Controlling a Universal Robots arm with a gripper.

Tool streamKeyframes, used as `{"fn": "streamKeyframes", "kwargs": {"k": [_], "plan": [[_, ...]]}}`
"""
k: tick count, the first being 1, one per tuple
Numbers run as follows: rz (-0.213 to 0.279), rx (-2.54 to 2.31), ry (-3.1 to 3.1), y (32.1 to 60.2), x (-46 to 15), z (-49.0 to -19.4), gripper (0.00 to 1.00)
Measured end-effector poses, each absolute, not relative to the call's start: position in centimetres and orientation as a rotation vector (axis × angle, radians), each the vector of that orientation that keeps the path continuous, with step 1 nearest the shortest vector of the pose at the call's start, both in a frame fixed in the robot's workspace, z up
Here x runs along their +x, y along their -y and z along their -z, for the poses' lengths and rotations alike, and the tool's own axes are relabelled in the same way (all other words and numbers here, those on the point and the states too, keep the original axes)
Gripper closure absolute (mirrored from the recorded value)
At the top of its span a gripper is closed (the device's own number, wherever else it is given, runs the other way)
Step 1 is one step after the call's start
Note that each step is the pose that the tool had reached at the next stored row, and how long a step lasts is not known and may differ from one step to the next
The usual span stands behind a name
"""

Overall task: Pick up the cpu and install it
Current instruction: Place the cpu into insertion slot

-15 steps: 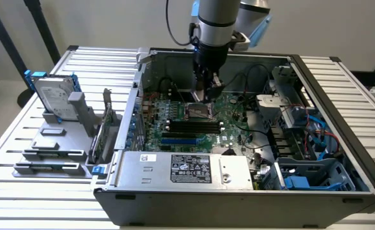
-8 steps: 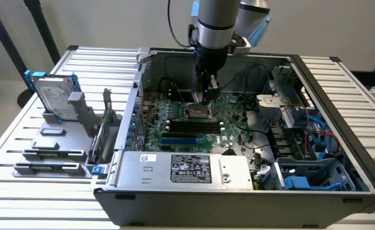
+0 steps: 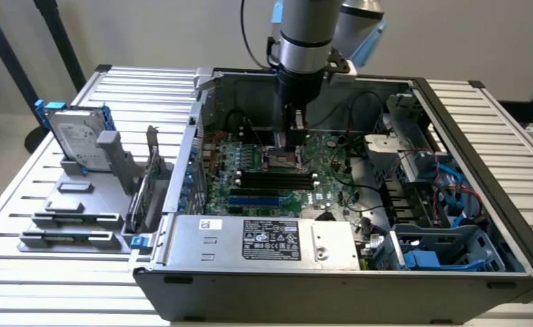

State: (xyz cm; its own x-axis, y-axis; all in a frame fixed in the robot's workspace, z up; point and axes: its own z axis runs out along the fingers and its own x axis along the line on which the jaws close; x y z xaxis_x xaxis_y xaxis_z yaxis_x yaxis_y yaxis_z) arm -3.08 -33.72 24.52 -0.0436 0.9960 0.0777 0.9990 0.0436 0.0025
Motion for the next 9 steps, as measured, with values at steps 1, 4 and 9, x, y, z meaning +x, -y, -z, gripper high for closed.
{"fn": "streamKeyframes", "kwargs": {"k": [1, 4, 9], "plan": [[0.086, -2.153, 2.210, 33.7, -3.1, -24.4, 0.45], [0.086, -2.202, 2.162, 33.7, -3.1, -24.2, 0.45], [0.093, -2.218, 2.152, 33.7, -4.4, -24.0, 0.45]]}}
